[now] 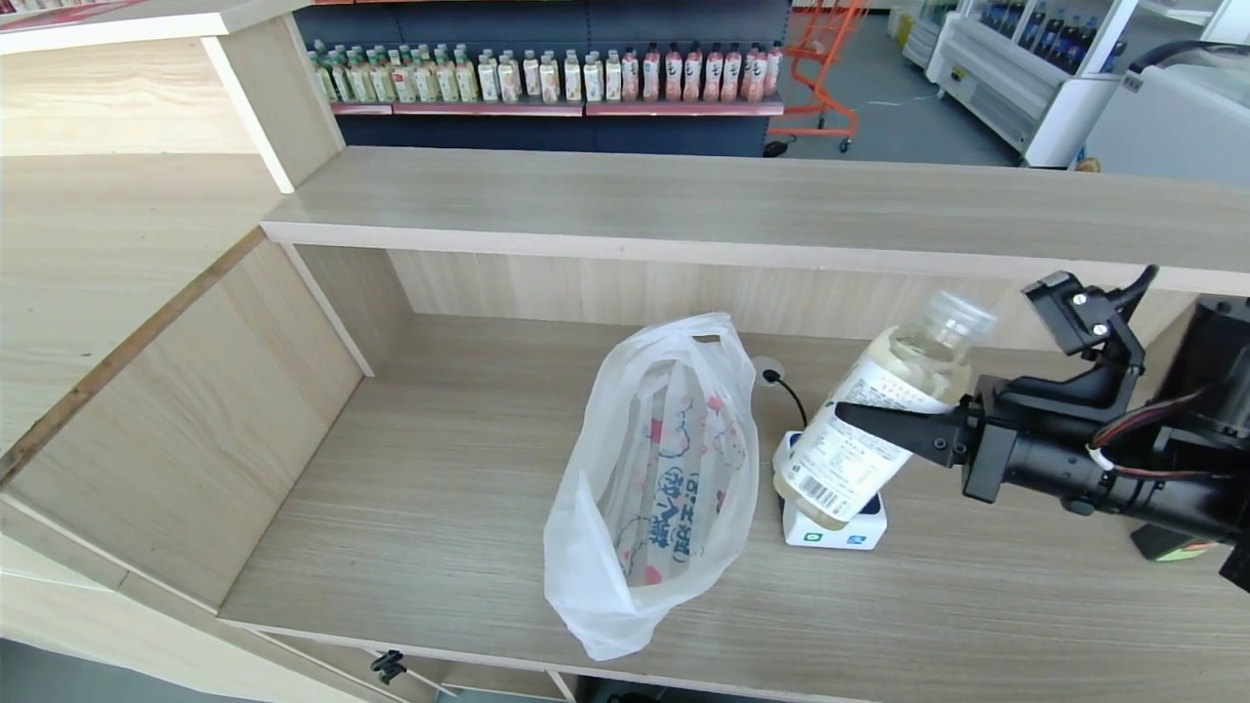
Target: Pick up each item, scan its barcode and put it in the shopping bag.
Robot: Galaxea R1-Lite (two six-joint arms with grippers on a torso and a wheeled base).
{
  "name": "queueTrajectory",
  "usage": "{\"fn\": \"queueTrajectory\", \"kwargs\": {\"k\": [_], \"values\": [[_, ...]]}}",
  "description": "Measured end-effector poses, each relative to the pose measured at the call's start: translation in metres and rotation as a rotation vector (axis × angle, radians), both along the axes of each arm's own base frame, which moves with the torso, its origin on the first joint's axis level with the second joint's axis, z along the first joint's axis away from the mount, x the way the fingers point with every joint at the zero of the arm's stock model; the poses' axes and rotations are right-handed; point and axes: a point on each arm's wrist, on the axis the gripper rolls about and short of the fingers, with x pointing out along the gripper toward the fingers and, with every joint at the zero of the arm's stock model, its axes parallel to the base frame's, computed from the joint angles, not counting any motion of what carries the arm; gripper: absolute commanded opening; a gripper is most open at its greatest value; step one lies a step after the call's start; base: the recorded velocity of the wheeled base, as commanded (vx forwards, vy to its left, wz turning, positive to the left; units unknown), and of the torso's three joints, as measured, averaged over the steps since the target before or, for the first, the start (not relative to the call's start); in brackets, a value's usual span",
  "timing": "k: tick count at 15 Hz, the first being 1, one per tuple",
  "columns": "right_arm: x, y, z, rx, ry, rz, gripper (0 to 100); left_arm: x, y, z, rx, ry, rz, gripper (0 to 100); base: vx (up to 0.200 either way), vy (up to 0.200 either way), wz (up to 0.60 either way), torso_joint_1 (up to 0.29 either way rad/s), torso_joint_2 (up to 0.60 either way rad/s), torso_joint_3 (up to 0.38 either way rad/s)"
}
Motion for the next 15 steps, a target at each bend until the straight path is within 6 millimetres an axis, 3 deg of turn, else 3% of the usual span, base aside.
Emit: {"fn": "queueTrajectory", "kwargs": {"k": [5, 15], "values": [[0.027, 0.039, -0.028, -0.057, -0.010, 0.017, 0, 0.000, 0.000, 0.000, 0.000, 0.000, -0.001, 100, 0.000, 0.000, 0.00, 0.000, 0.00, 0.000], [0.072, 0.088, -0.103, -0.192, -0.201, 0.114, 0, 0.000, 0.000, 0.000, 0.000, 0.000, 0.000, 100, 0.000, 0.000, 0.00, 0.000, 0.00, 0.000]]}}
